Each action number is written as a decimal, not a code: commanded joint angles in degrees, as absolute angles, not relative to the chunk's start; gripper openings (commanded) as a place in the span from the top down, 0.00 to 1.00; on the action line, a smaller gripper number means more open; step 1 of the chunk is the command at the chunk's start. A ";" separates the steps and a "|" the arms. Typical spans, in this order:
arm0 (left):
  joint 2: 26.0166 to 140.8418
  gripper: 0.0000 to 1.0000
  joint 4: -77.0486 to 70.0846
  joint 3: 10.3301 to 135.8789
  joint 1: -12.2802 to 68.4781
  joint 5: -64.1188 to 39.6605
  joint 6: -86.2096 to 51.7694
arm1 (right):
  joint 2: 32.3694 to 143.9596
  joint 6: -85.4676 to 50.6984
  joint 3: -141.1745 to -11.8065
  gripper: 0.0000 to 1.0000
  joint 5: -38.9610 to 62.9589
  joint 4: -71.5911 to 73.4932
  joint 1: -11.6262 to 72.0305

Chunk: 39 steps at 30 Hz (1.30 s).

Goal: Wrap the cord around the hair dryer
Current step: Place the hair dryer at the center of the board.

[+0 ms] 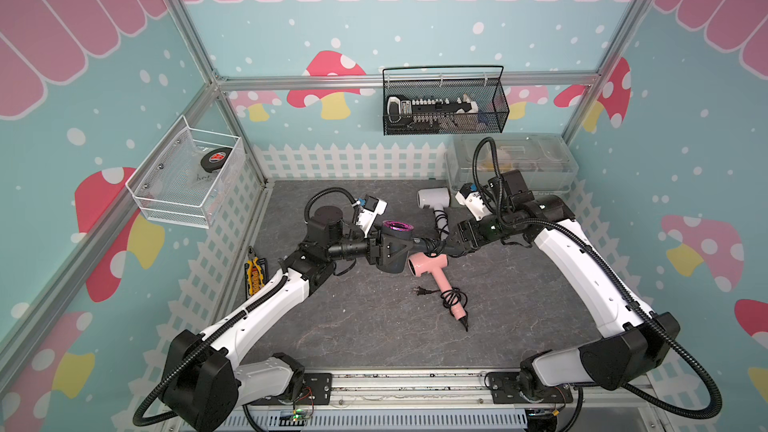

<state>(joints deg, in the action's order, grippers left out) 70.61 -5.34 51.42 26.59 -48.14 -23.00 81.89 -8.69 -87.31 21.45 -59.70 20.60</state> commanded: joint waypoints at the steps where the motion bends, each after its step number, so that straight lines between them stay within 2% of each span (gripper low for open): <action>1: 68.62 1.00 -9.49 51.80 26.19 -48.21 -23.28 | 81.29 -8.96 -86.07 0.19 24.97 -59.19 20.52; 7: 68.73 1.00 -9.77 51.94 26.18 -48.08 -23.33 | 80.87 -8.91 -84.64 0.19 27.51 -58.62 20.56; 13: 68.77 1.00 -8.92 52.03 26.16 -48.31 -22.82 | 78.46 -8.66 -86.27 0.18 15.17 -60.68 20.52; 17: 68.77 1.00 -7.83 52.38 26.10 -49.23 -22.24 | 79.18 -7.21 -87.64 0.18 14.71 -63.36 19.74; 25: 67.72 1.00 -6.13 52.12 26.16 -49.39 -21.45 | 77.39 -10.07 -82.63 0.16 28.60 -58.27 15.16; 39: 67.76 1.00 -5.47 52.56 26.13 -50.44 -20.90 | 79.99 -9.43 -78.45 0.18 38.15 -56.79 13.17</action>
